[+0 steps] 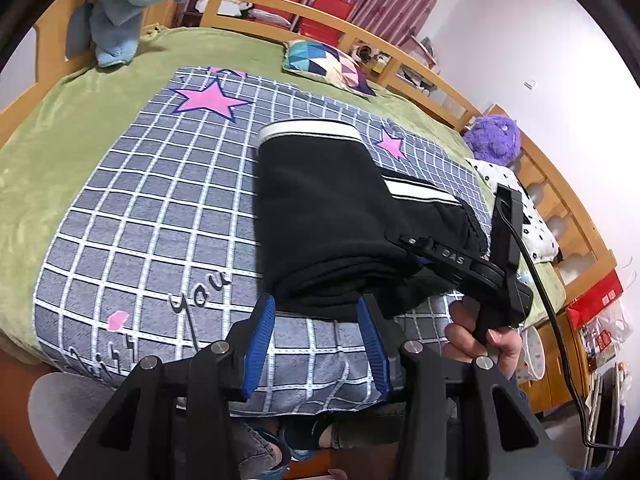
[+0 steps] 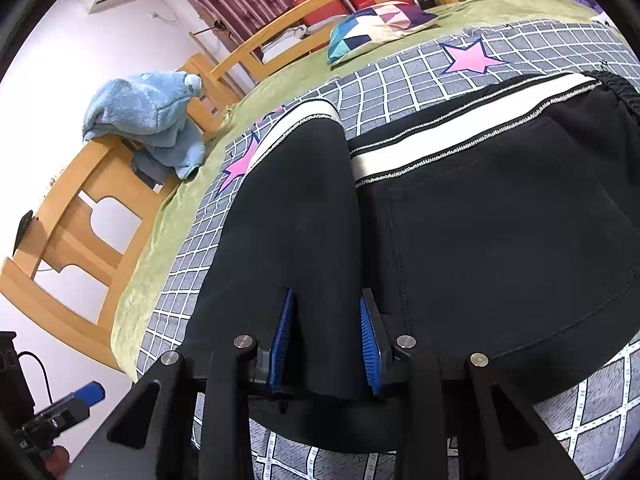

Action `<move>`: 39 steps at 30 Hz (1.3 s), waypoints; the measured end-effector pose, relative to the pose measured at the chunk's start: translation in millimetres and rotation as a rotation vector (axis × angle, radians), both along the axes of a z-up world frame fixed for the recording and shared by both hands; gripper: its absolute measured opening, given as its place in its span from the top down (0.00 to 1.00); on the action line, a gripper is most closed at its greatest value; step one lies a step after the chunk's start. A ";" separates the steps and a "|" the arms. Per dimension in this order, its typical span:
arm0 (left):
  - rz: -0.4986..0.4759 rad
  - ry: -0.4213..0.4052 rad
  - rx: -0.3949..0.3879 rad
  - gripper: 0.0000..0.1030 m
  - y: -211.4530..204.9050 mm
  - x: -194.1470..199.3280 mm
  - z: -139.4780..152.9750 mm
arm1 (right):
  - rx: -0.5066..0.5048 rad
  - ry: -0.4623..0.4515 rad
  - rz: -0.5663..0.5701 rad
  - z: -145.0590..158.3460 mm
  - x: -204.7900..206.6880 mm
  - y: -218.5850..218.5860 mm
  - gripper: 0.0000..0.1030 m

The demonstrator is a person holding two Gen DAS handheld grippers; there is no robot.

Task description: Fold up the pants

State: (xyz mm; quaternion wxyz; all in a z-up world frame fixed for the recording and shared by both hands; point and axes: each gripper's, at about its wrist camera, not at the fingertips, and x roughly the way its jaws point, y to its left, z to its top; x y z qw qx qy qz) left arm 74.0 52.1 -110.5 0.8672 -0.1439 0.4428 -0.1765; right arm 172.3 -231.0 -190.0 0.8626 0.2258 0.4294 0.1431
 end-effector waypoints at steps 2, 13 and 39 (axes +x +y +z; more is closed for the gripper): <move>-0.008 -0.003 0.007 0.60 -3.1 -1.1 0.2 | 0.003 0.003 -0.006 -1.6 -0.1 -0.4 0.70; -0.004 0.004 -0.033 0.60 1.6 9.2 -0.7 | 0.018 0.002 0.016 -5.8 12.8 -5.7 0.61; -0.189 0.039 0.005 0.60 -116.6 81.2 -8.5 | -0.376 -0.194 -0.245 74.8 -1.8 -212.5 0.87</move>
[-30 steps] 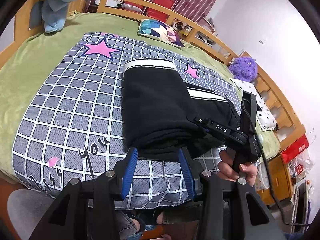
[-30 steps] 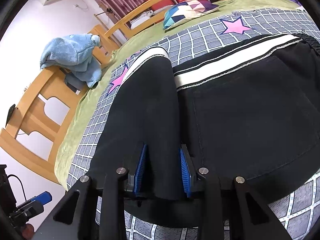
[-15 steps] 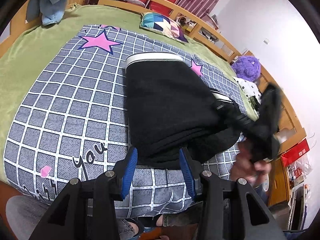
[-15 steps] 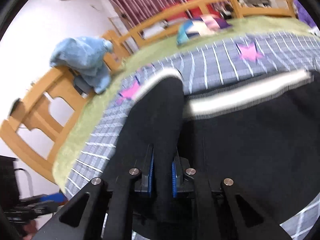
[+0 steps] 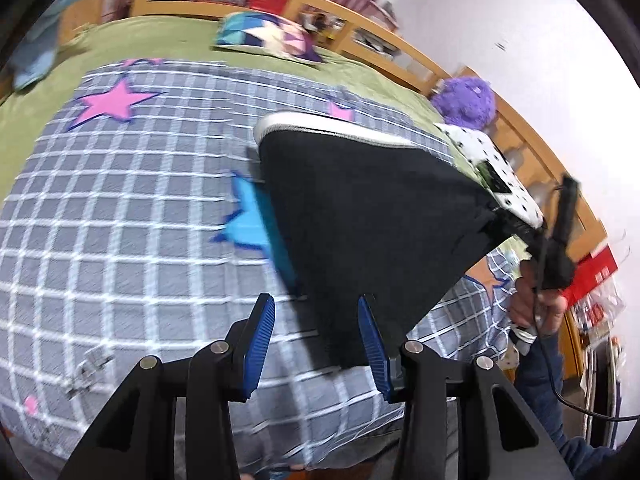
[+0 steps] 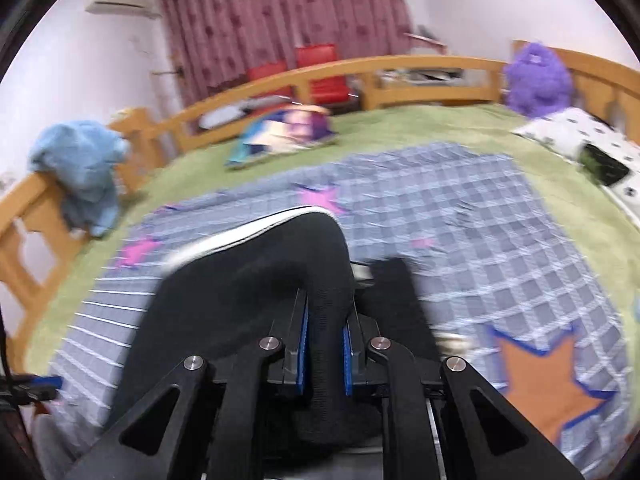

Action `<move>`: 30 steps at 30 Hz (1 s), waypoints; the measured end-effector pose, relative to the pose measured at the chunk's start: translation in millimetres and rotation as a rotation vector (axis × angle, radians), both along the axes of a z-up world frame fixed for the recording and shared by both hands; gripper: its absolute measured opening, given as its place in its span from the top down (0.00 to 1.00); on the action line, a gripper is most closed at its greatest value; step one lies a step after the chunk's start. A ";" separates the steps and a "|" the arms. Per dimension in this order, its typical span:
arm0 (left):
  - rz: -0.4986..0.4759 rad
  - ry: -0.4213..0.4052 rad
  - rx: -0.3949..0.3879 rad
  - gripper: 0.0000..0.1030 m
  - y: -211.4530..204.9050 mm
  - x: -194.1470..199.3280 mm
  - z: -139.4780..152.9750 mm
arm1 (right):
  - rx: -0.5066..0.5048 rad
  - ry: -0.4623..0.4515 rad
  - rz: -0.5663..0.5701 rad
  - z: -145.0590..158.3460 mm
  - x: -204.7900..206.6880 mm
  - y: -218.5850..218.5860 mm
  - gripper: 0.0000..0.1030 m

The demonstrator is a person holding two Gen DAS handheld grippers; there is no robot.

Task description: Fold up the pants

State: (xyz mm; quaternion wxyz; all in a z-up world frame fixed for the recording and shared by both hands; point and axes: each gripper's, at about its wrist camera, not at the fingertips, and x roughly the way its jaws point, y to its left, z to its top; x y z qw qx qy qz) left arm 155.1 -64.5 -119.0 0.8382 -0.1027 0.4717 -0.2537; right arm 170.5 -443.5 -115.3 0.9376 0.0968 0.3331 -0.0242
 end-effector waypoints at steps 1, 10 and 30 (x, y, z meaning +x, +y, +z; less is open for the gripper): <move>-0.011 -0.004 0.006 0.60 -9.4 1.8 -0.9 | -0.018 0.019 -0.024 -7.5 -0.9 -9.1 0.87; -0.050 0.015 0.035 0.60 -72.2 13.5 -14.4 | -0.043 0.088 -0.039 -34.9 -15.8 -40.6 0.80; -0.002 -0.001 0.072 0.51 -75.8 19.6 -28.7 | -0.074 0.092 0.146 -46.0 -31.6 -14.7 0.55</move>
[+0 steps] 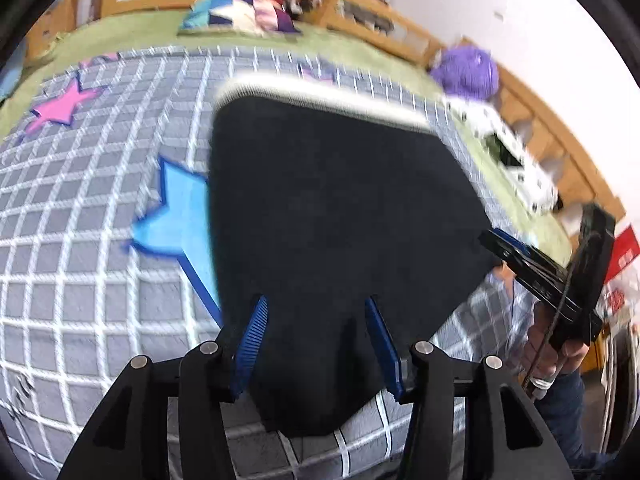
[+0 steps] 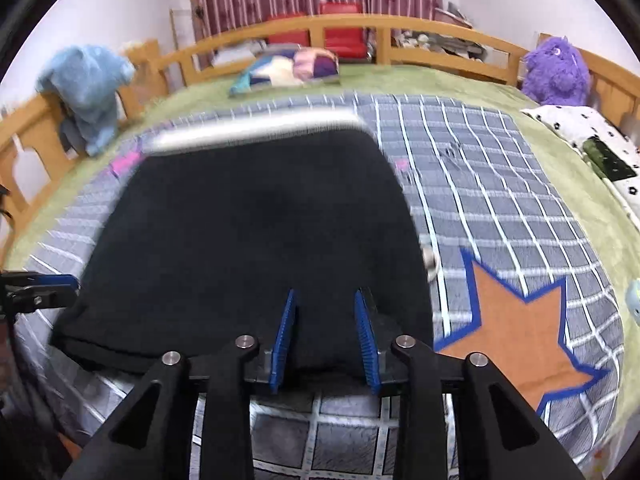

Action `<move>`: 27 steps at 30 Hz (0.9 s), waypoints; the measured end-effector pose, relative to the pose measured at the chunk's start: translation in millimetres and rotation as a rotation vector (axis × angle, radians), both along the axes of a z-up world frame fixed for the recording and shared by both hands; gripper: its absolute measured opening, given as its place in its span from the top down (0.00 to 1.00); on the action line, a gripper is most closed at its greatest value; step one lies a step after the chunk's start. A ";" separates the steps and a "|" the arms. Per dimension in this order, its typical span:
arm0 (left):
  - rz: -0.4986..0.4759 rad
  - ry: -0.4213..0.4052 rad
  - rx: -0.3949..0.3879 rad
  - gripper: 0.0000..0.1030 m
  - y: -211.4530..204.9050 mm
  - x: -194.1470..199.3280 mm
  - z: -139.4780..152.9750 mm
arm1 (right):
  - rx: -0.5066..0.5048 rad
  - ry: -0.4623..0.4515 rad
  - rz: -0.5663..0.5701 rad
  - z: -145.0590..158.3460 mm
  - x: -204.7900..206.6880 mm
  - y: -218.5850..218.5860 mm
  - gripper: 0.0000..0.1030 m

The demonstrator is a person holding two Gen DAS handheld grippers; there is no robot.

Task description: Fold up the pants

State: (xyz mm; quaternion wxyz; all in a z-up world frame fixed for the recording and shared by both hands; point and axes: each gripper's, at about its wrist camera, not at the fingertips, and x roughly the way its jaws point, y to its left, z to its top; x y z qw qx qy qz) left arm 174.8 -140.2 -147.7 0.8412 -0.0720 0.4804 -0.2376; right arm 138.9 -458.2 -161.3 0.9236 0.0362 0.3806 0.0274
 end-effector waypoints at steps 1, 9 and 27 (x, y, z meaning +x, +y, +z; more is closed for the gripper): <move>0.015 -0.013 0.002 0.51 3.3 7.0 5.2 | 0.003 -0.024 -0.002 6.5 0.1 -2.2 0.42; 0.111 0.041 -0.020 0.50 4.4 66.3 -5.9 | 0.022 0.087 -0.006 0.0 89.5 -27.6 0.39; 0.146 0.131 0.049 0.46 -0.9 104.4 -51.2 | 0.003 0.162 0.051 -19.6 125.2 -30.8 0.43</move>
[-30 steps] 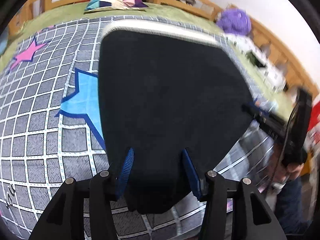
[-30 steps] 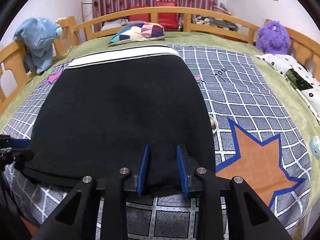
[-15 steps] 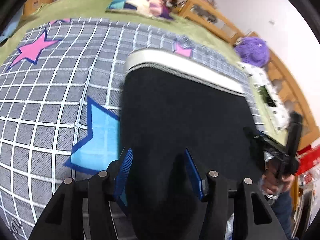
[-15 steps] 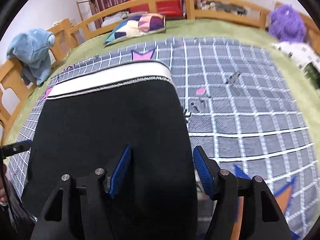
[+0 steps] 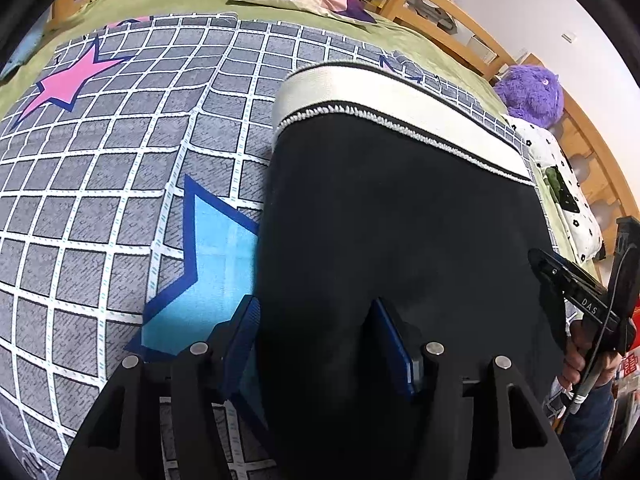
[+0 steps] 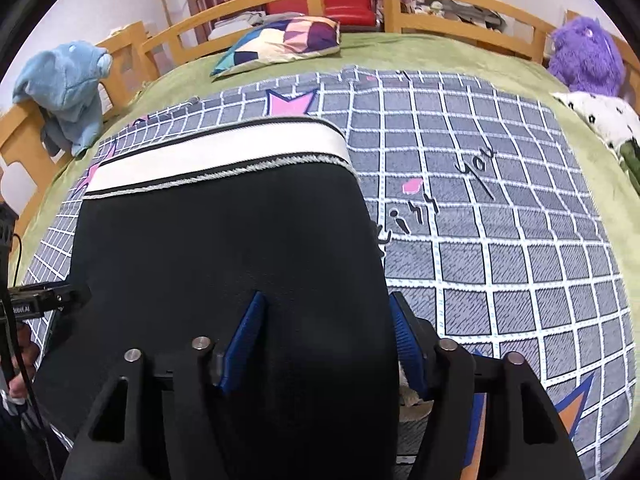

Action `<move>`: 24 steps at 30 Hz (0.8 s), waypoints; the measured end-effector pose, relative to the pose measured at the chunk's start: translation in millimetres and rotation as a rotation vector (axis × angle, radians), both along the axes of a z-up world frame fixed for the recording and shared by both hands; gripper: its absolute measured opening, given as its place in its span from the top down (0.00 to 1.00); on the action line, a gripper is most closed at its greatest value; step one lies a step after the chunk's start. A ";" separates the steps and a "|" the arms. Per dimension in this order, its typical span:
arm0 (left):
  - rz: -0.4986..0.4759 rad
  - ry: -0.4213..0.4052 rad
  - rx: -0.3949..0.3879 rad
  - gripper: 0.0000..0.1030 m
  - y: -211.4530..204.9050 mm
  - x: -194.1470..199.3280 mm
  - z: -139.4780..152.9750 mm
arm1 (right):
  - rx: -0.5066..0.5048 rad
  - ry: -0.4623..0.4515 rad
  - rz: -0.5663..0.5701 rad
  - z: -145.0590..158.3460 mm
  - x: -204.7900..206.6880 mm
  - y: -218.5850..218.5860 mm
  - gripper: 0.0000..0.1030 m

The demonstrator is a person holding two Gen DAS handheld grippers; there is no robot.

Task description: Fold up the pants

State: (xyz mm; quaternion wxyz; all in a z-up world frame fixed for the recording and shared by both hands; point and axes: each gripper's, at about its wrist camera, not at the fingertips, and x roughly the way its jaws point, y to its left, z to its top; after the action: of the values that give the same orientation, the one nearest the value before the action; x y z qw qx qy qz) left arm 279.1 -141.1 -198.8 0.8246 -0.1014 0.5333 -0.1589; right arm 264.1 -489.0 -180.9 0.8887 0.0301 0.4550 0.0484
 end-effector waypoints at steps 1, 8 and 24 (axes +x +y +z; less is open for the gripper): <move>0.002 0.006 -0.011 0.47 2.9 1.3 2.1 | -0.009 -0.004 0.006 1.9 -1.8 0.4 0.44; 0.021 -0.002 -0.062 0.47 25.4 9.5 10.7 | 0.045 0.034 -0.013 -1.2 -1.3 -18.2 0.38; -0.051 0.005 -0.116 0.40 5.3 17.0 -16.8 | 0.261 0.059 -0.044 -34.5 -5.0 -33.7 0.31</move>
State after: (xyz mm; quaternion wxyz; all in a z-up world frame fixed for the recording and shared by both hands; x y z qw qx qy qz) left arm 296.2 -135.8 -215.6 0.8118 -0.1359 0.5275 -0.2102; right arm 259.2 -522.7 -215.4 0.8642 0.1569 0.4701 0.0867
